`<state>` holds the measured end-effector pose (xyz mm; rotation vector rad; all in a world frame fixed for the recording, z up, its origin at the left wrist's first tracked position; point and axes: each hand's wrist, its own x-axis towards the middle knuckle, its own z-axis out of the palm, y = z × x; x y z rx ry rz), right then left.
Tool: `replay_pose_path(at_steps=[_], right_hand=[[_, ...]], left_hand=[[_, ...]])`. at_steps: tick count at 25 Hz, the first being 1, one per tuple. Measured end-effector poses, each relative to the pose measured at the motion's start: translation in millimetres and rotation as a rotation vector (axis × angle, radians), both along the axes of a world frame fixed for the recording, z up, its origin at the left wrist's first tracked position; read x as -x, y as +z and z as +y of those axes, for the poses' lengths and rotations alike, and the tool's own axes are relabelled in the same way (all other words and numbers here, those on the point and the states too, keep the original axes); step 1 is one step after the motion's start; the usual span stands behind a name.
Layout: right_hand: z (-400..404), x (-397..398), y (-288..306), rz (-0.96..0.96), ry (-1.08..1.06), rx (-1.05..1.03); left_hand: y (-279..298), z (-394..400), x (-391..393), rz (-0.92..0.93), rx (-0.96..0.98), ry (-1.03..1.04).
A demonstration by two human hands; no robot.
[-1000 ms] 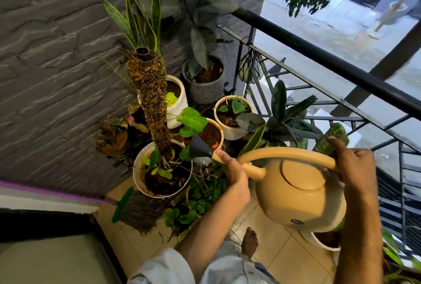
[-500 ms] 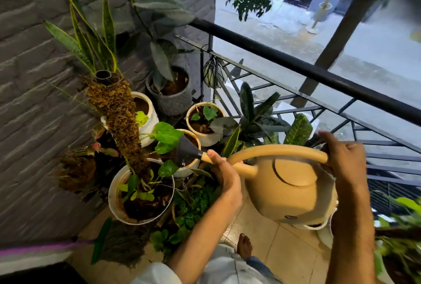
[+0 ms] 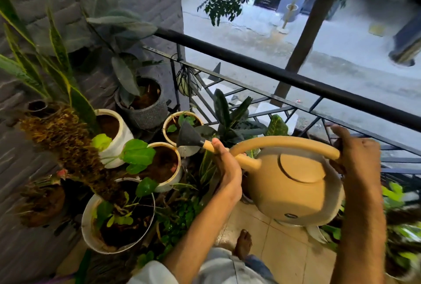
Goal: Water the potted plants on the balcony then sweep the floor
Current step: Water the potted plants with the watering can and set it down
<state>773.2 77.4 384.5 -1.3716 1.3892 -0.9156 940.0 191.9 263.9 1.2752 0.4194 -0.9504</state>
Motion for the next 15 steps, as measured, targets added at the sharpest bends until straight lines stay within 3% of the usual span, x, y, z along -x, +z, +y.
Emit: replay_pose_path(at_steps=[15], right_hand=[[-125, 31, 6, -0.031, 0.099, -0.072]], left_hand=[[-30, -130, 52, 0.032, -0.015, 0.084]])
